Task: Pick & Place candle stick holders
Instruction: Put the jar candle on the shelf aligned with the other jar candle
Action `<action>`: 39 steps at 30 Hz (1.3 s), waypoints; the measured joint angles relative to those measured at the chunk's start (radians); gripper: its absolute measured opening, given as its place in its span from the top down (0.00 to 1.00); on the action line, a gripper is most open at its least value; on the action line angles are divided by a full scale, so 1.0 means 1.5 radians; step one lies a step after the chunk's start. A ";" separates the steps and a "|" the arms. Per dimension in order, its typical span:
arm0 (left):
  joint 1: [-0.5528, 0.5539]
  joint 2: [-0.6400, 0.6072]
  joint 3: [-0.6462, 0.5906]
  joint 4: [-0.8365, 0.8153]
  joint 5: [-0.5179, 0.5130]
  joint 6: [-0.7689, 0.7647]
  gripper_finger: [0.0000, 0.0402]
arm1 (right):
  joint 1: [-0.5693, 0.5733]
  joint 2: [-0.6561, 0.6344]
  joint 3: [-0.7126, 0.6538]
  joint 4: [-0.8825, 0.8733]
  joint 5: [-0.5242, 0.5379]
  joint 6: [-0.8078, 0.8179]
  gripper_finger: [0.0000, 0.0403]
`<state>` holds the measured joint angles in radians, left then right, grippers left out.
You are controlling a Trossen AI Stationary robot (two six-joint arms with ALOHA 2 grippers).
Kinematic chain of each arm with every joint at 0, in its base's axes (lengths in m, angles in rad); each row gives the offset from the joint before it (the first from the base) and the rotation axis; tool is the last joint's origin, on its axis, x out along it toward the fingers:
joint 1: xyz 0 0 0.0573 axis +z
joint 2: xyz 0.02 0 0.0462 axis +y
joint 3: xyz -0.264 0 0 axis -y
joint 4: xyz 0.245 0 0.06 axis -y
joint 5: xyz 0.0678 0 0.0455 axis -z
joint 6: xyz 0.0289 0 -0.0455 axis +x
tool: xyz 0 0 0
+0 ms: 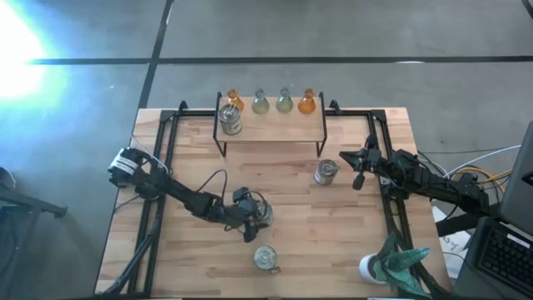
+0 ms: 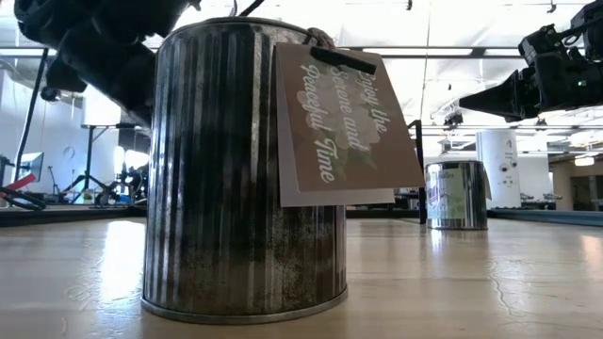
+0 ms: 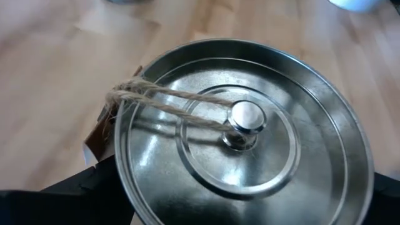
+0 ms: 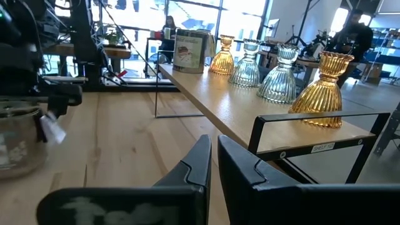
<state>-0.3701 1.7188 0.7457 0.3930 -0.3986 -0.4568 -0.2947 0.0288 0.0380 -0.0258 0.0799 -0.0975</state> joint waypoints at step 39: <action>0.365 -0.050 0.394 -0.433 -0.071 0.084 0.08 | 0.000 0.000 0.000 0.000 0.000 0.000 0.94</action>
<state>0.1773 1.6441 1.3365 -0.2569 -0.5057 -0.3310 -0.2951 0.0288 0.0380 -0.0257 0.0799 -0.0975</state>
